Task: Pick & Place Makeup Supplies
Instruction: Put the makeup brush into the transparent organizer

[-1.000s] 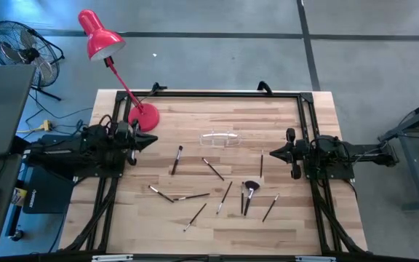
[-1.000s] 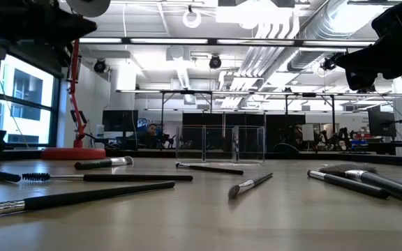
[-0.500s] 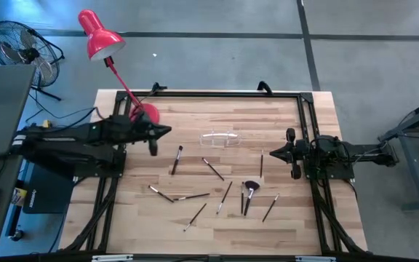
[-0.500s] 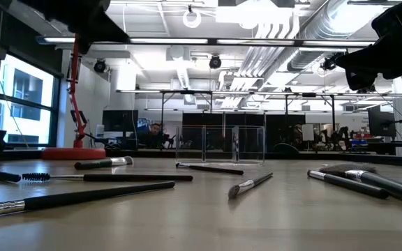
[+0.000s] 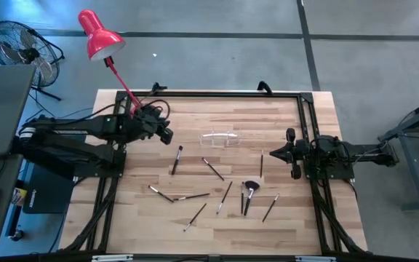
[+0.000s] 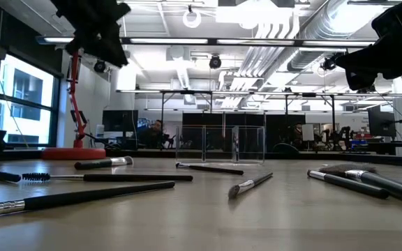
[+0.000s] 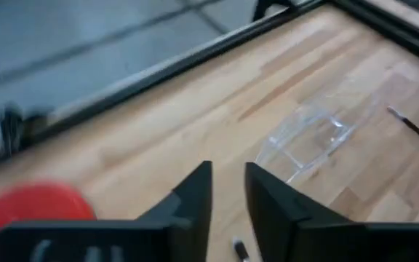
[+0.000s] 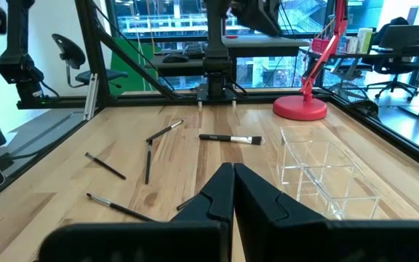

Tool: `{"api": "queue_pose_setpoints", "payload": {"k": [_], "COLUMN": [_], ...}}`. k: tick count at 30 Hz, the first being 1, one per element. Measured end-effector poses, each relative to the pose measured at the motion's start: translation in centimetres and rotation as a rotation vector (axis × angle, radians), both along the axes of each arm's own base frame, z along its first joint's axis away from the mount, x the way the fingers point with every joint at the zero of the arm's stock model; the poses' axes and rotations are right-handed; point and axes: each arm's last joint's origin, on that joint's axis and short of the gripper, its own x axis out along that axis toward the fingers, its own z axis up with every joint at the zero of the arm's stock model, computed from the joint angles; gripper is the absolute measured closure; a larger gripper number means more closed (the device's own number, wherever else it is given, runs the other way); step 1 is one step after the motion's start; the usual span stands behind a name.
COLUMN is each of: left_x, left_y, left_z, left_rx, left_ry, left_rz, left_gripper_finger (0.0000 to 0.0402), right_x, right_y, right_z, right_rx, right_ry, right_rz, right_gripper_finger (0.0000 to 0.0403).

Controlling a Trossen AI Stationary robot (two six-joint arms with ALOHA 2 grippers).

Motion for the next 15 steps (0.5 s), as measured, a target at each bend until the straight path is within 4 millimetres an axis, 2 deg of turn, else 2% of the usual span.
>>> {"api": "queue_pose_setpoints", "payload": {"k": [6,15], "left_x": [2.0,4.1], "left_y": [-0.2,-0.5], "left_z": [-2.3,-5.5], "left_rx": [-0.158,-0.46], "left_ry": [0.067,0.098], "left_rz": [-0.004,0.13], "left_gripper_finger": [0.0246,0.024], "right_x": [0.0,0.0], "right_y": [0.0,0.0], "right_z": [0.0,0.0], "right_rx": [0.0,0.0], "right_ry": [0.0,0.0], "right_rz": [0.0,0.001], "right_gripper_finger": [0.0398,0.0398]}}
